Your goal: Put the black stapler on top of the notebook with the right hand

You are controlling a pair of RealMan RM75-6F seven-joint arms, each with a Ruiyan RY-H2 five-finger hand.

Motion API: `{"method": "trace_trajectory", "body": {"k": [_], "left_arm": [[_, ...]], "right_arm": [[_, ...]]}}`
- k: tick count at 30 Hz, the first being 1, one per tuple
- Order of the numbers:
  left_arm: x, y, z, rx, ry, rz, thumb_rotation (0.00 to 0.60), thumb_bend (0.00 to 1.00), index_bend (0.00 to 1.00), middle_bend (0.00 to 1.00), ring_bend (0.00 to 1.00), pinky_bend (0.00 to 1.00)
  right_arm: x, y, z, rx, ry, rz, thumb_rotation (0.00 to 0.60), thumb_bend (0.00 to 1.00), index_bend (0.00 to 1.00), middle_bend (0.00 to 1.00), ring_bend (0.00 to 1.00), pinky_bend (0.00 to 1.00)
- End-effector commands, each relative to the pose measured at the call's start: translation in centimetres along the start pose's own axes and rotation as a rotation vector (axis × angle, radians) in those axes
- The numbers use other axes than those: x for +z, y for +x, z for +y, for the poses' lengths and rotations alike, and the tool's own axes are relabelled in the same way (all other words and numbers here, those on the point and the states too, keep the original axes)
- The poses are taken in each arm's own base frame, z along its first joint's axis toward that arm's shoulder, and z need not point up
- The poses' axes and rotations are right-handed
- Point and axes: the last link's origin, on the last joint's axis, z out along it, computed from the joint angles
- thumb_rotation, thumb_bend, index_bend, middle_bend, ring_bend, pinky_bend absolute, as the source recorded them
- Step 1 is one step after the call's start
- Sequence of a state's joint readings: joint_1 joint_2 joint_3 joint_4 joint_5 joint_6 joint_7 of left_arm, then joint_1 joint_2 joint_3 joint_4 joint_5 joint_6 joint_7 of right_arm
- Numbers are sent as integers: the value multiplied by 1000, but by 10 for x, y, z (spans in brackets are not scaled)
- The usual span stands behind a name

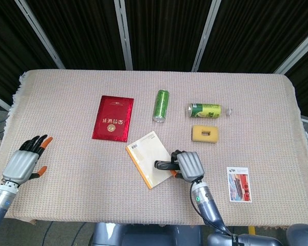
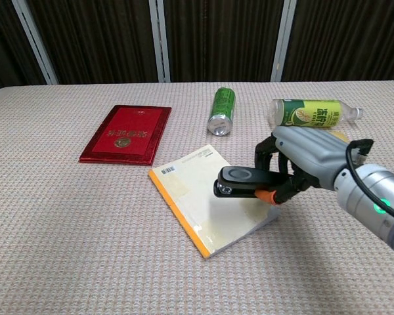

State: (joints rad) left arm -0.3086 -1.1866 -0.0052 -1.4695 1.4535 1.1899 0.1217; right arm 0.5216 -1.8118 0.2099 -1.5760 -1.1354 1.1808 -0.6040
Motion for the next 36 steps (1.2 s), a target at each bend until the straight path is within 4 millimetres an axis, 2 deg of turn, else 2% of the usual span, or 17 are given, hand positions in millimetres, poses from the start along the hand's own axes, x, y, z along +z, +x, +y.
{"method": "trace_trajectory", "body": {"k": [1, 16, 25, 28, 33, 36], "left_arm": [[1, 1, -3, -4, 8, 0, 600, 323, 0, 0, 0, 133], [4, 0, -6, -23, 8, -15, 600, 323, 0, 0, 0, 133], [2, 1, -8, -28, 8, -11, 600, 324, 0, 0, 0, 133], [2, 1, -8, -27, 6, -11, 600, 323, 0, 0, 0, 133], [1, 1, -6, -25, 0, -10, 600, 324, 0, 0, 0, 133], [1, 1, -6, -26, 1, -6, 600, 322, 0, 0, 0, 133]], "right_arm": [[8, -2, -8, -2, 8, -5, 600, 416, 665, 476, 552, 730], [28, -19, -33, 11, 14, -47, 600, 416, 665, 476, 553, 730], [31, -24, -31, -3, -4, -51, 600, 410, 640, 470, 547, 730], [31, -24, -29, 2, -10, -48, 600, 381, 527, 411, 505, 717], [28, -23, -28, 28, 0, -44, 600, 352, 285, 291, 408, 631], [25, -20, -27, 34, -2, -37, 600, 348, 202, 245, 379, 625]]}}
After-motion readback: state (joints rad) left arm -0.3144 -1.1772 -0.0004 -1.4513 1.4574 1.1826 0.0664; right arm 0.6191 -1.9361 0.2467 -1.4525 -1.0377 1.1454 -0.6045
